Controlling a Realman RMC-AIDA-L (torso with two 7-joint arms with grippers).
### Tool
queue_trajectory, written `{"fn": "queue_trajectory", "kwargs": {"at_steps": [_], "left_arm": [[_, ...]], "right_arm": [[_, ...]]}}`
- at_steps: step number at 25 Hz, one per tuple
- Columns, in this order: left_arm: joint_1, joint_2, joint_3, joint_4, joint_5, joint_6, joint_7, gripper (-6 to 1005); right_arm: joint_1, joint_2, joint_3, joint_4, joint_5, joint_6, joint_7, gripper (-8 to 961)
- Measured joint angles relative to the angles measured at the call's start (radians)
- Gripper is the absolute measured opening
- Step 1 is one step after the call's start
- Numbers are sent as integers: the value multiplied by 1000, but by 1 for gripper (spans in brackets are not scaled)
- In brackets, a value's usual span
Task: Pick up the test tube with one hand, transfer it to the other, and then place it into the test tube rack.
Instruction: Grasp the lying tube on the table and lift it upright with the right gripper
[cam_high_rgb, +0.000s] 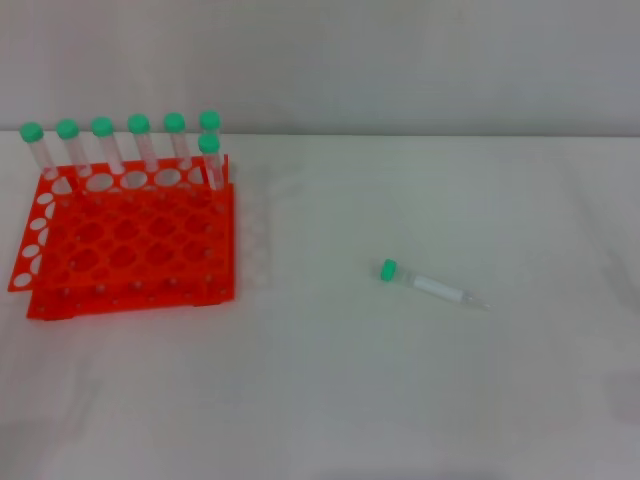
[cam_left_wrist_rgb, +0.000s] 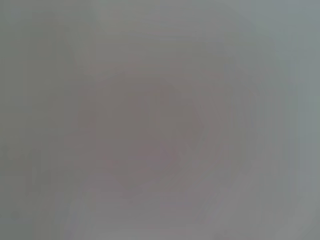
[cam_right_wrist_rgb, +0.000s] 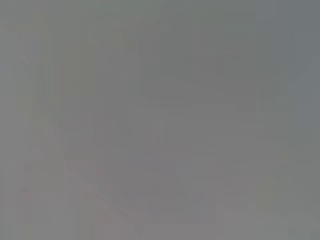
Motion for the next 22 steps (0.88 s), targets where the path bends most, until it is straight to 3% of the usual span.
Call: {"fn": "queue_trajectory", "kwargs": {"at_steps": [11,18,22], "left_arm": [[7,-9,10,-3,17,10,1,871],[-5,-10,11,-7,105,43,-7,869],[-8,-7,11,-17,161,57,-32,867]], "right_arm": [[-25,0,-5,33,1,106,6,856],[-29,-3,-36,59,-14,156,43,856],[-73,-25,-115,-99,-149,154,203,856]]}}
